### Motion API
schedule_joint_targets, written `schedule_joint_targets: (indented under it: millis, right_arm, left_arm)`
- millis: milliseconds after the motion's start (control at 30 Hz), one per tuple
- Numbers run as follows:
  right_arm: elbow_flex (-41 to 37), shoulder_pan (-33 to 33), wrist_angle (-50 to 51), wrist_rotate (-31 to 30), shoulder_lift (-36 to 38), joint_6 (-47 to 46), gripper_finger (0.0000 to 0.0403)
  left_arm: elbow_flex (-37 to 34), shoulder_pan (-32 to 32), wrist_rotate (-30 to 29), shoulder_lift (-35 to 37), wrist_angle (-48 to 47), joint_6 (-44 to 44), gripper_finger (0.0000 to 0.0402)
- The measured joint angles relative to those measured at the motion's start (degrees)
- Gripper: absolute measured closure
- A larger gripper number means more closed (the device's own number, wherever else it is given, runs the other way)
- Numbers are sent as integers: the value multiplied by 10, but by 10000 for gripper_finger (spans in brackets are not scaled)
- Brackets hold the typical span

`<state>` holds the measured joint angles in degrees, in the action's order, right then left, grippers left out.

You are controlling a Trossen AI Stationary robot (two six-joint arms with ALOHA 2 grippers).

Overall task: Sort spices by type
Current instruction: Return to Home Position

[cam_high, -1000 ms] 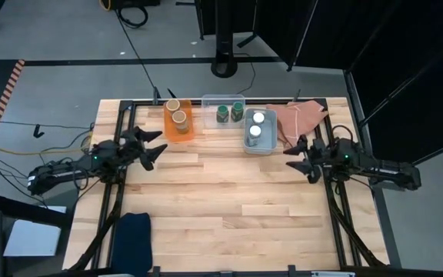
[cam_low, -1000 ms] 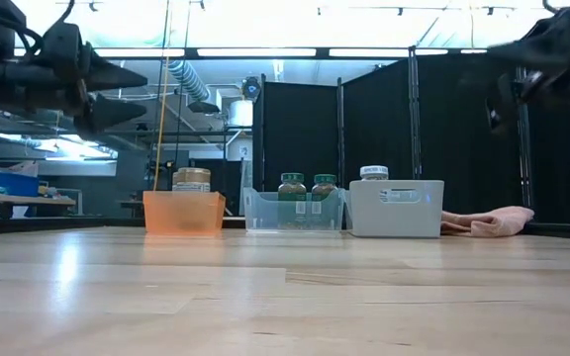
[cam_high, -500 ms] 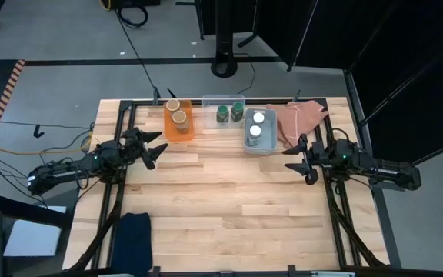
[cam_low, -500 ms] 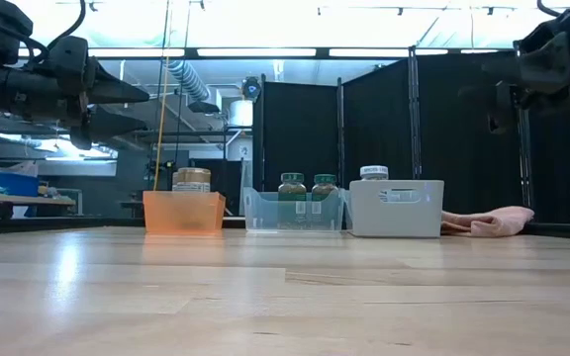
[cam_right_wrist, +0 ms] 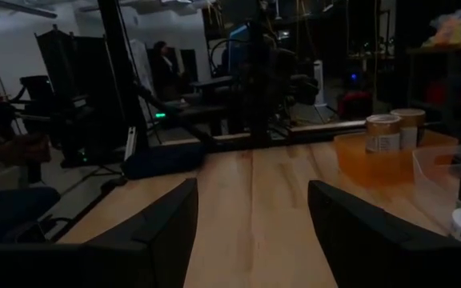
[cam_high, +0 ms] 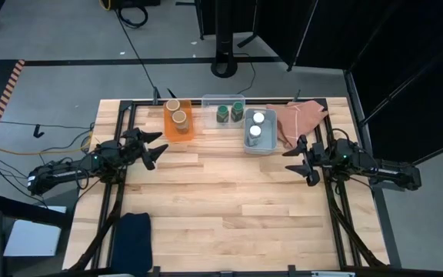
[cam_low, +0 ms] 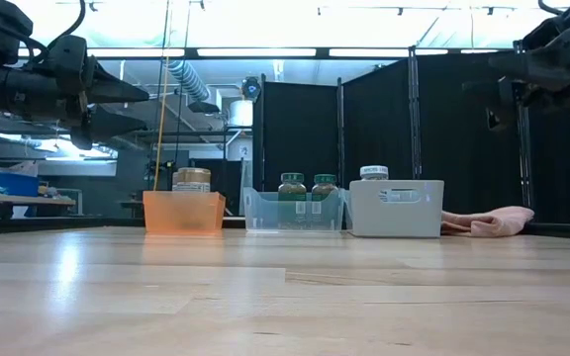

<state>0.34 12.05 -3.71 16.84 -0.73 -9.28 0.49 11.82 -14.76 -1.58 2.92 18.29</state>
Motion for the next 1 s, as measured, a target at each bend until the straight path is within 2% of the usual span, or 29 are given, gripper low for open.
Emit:
schedule_joint_targets:
  millis: [1000]
  right_arm:
    - [0,0,-1,-9,0,-11,158]
  left_arm:
    - [0,0,0,0,2,0,55]
